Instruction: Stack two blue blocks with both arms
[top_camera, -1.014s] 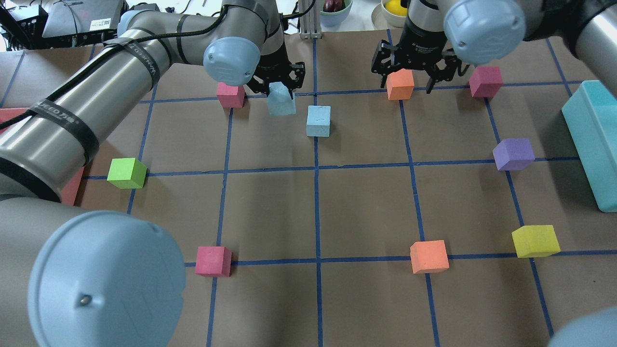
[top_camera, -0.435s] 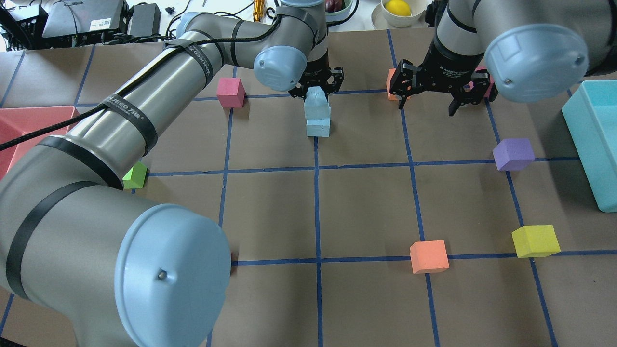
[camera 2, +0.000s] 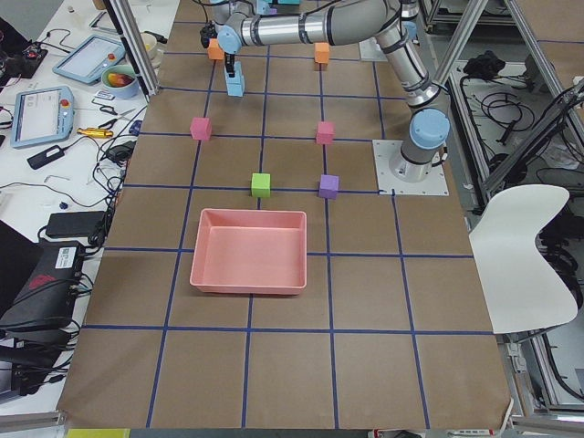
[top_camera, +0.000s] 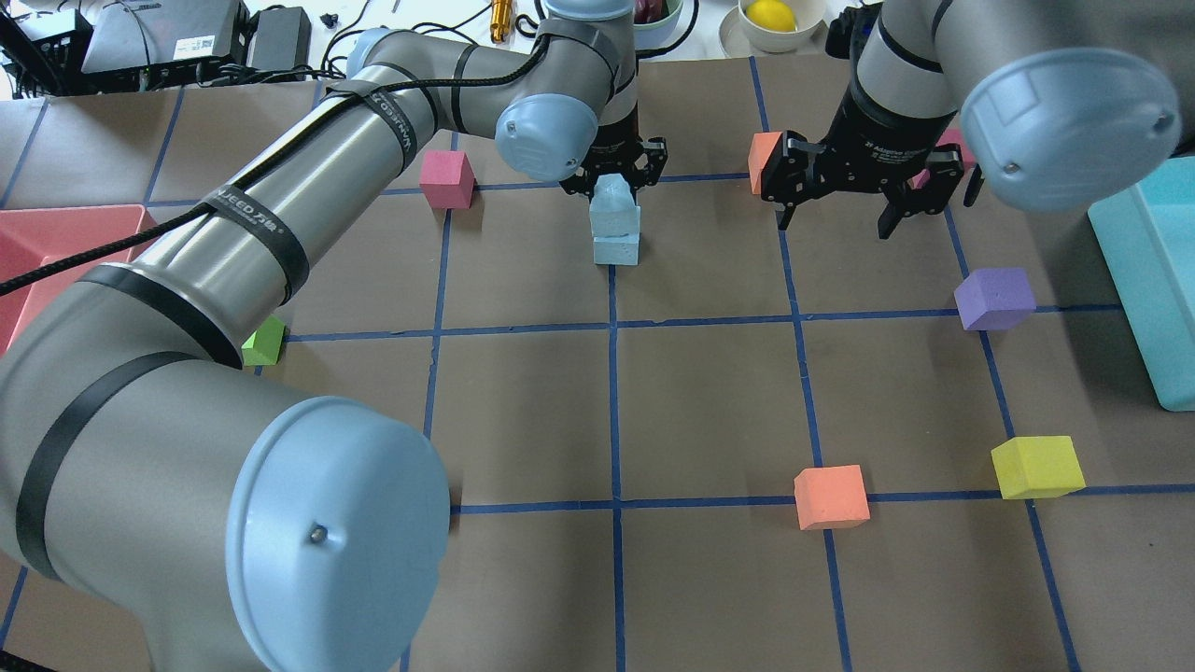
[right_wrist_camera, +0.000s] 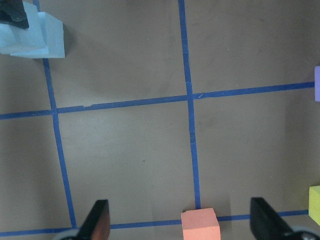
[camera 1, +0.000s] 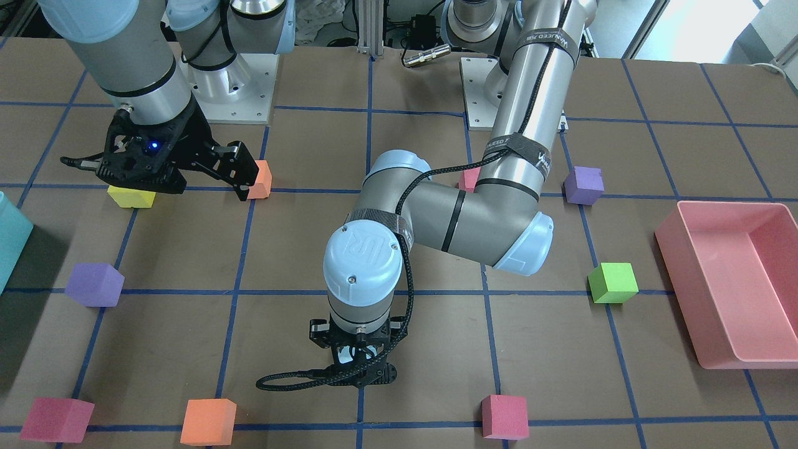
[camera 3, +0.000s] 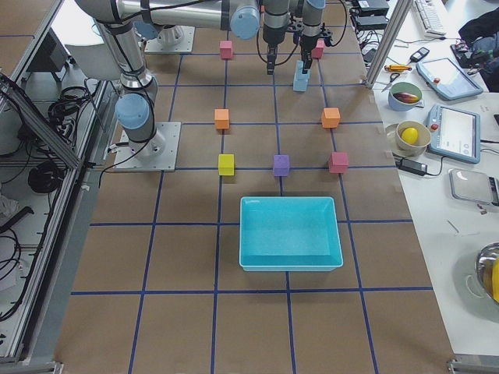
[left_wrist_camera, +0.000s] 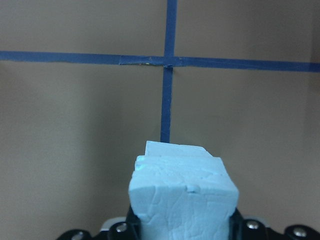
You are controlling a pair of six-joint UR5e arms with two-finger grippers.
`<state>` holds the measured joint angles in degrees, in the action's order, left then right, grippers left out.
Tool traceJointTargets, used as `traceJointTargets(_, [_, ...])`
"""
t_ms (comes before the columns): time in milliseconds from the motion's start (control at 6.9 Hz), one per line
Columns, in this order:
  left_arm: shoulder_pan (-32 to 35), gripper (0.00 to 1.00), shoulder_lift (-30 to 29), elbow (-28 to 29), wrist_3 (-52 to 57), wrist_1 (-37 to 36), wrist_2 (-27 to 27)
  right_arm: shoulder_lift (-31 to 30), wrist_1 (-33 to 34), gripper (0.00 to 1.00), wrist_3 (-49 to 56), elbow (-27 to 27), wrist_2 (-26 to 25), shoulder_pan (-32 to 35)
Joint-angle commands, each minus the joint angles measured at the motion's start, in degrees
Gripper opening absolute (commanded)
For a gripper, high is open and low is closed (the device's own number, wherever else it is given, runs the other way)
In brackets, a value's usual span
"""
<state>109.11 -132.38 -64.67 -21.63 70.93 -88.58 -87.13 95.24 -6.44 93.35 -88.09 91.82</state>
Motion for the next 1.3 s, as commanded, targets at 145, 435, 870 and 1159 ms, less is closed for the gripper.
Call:
traceJointTargets(145, [0.14,0.04,-0.68,-0.11,-0.43,-0.53,-0.01,-0.76,-2.52,1.0,0.73,-0.54,-1.3,-0.15])
traceJointTargets(435, [0.31,0.85,-1.12,-0.37,-0.6,-0.44,-2.45,-1.55,-2.34,1.0,0.82,-0.45,-1.38,-1.02])
traceJointTargets(870, [-0.04,0.9,1.32,-0.02,0.09,0.16,-1.86,-2.95,-3.13,1.0,1.35,-0.01,-1.38,-2.78])
traceJointTargets(1159, [-2.66,0.99,5.97,0.07,1.5,7.86,-1.86,-3.92,-3.13,1.0,1.17,-0.01,-1.3,-2.26])
